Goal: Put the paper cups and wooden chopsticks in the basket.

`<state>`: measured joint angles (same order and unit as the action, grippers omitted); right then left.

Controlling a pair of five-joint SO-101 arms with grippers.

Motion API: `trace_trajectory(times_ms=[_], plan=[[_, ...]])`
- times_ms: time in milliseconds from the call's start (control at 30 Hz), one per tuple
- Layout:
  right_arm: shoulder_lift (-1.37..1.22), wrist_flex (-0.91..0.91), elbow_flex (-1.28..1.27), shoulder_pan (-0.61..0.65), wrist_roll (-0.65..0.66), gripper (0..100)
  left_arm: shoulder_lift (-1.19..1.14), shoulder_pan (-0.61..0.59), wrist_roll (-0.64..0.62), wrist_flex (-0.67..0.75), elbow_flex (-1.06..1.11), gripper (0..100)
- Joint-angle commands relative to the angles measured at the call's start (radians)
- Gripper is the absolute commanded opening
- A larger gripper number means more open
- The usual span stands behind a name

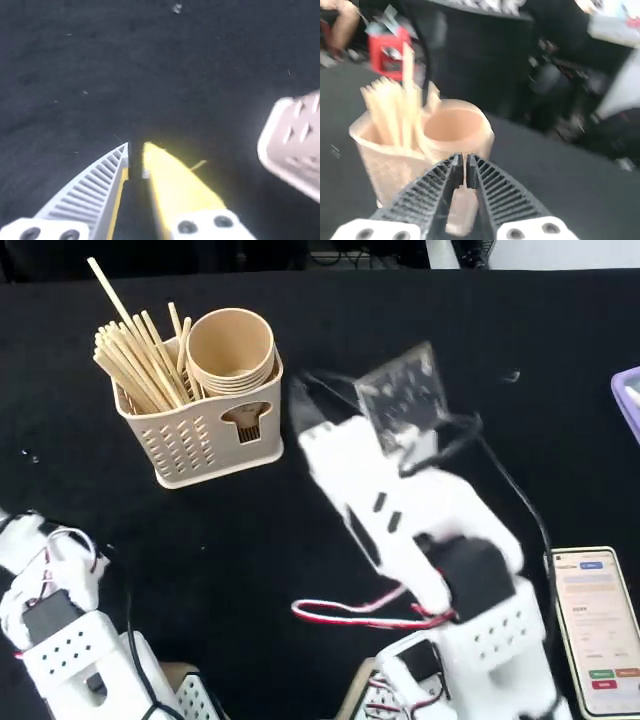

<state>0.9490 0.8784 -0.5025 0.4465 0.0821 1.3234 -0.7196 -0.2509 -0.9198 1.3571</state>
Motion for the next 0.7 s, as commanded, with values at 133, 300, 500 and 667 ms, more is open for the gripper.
trace_trajectory(times_ms=[133, 300, 500, 667], plan=[[0.292, 0.043, -0.507, -0.176, -0.008, 2.2, 0.0, 0.108, 0.095, 0.012, -0.004, 3], [0.383, -0.091, -0.8, -0.176, -0.011, 2.1, 0.0, 0.108, 0.097, -0.06, -0.033, 3], [0.472, -0.195, -0.96, -0.172, -0.078, 2.1, 0.0, 0.185, 0.097, -0.091, -0.035, 3], [0.522, -0.199, -1.026, -0.121, -0.072, 2.2, 0.058, 0.248, 0.137, -0.123, -0.019, 3]])
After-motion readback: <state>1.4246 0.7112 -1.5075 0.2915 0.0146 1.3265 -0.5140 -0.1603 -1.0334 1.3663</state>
